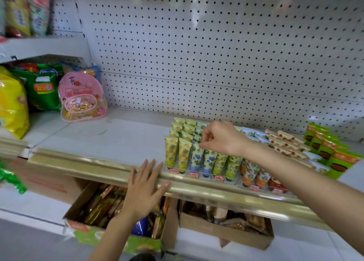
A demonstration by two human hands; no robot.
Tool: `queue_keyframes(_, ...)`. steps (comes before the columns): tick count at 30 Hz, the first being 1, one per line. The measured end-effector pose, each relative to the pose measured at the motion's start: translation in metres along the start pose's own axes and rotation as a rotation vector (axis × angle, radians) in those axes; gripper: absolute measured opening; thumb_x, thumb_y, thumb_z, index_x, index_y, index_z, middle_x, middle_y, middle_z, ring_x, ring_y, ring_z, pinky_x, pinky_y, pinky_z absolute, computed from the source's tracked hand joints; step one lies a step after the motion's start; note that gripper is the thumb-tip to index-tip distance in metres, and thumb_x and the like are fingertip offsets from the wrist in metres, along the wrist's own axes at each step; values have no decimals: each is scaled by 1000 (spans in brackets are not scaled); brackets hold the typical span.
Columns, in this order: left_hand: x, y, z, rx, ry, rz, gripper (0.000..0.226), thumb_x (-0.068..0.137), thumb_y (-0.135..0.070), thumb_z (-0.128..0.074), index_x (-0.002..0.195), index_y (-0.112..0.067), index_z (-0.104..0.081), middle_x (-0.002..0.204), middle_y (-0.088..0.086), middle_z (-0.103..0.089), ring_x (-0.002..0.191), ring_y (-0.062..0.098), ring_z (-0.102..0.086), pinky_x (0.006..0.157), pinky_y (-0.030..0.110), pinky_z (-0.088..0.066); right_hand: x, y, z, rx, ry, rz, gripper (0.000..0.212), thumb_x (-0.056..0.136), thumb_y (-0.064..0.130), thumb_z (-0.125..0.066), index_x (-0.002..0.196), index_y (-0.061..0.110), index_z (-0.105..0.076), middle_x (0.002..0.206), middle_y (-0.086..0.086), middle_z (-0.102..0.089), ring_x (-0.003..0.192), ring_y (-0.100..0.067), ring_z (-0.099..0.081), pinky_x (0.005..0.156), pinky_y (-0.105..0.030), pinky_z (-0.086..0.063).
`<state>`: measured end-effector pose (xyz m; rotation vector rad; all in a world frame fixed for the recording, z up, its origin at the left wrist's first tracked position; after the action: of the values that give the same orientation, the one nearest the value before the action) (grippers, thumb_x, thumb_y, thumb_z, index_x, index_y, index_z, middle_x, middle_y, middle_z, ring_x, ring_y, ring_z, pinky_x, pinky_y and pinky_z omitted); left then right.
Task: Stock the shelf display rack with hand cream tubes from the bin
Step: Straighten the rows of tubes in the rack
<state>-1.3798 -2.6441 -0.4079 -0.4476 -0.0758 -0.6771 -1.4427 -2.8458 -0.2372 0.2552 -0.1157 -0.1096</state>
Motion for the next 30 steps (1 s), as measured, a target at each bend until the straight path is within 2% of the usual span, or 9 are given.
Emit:
queue_keyframes(3,0,1,0,33,27,12,84,66,-85,16,140,-46,7,156,-15,5,142,5,19,114,37,20,1,0,-1,-4,-5,-6,14,84,27,-65,74,17,-66,62,13,-53,65,-6,-49,82,-29,-34)
queue_keyframes(7,2,2,-2,25,48,15,86,63,-88,14,138,-47,6,158,-14,1,140,3,19,114,38,18,1,2,1,-3,2,7,16,85,28,-66,75,15,-67,60,14,-52,62,-1,-46,82,-29,-36)
queue_keyframes(12,6,7,-3,4,110,10,99,54,-95,6,141,-47,4,158,-15,3,138,1,20,114,40,18,2,-5,29,34,-28,24,15,83,30,-70,71,22,-65,61,15,-55,59,3,-47,65,-22,-34)
queue_keyframes(15,7,8,-4,-16,124,-1,106,52,-98,-3,144,-46,-2,158,-15,2,138,1,19,114,40,18,-1,-12,35,-20,32,24,16,81,31,-71,69,25,-63,60,17,-53,58,3,-46,56,-19,-31)
queue_keyframes(17,8,9,-5,-20,119,-9,109,51,-98,-6,145,-44,-6,158,-14,0,138,0,19,113,38,19,-4,-15,31,-52,63,20,13,81,32,-71,73,24,-65,59,16,-51,58,3,-44,55,-19,-30)
queue_keyframes(21,8,9,-4,-11,117,-13,109,50,-99,-8,145,-45,-7,157,-15,0,136,-2,19,111,36,20,-6,-15,18,-67,72,0,14,83,33,-69,77,22,-64,59,17,-47,59,2,-41,71,-25,-30)
queue_keyframes(25,8,8,-3,-1,121,-11,113,48,-99,-6,146,-43,-10,158,-15,-1,136,-1,18,112,37,19,-3,-14,10,-97,72,-14,16,84,30,-68,73,20,-63,61,16,-51,68,-8,-50,86,-30,-34)
queue_keyframes(30,9,8,-4,19,122,-5,117,45,-100,-4,146,-41,-11,158,-15,0,135,-1,17,112,38,19,-1,-17,7,-101,54,-37,16,84,26,-66,70,20,-62,61,15,-52,74,-12,-52,93,-34,-34)
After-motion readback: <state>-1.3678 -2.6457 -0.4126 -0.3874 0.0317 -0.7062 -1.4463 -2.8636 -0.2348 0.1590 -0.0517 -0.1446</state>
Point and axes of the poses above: each hand's wrist, its own x-axis towards the middle knuckle, its own z-axis out of the back of the hand, y = z × x, the point moved 3 cm from there along x, towards the middle knuckle
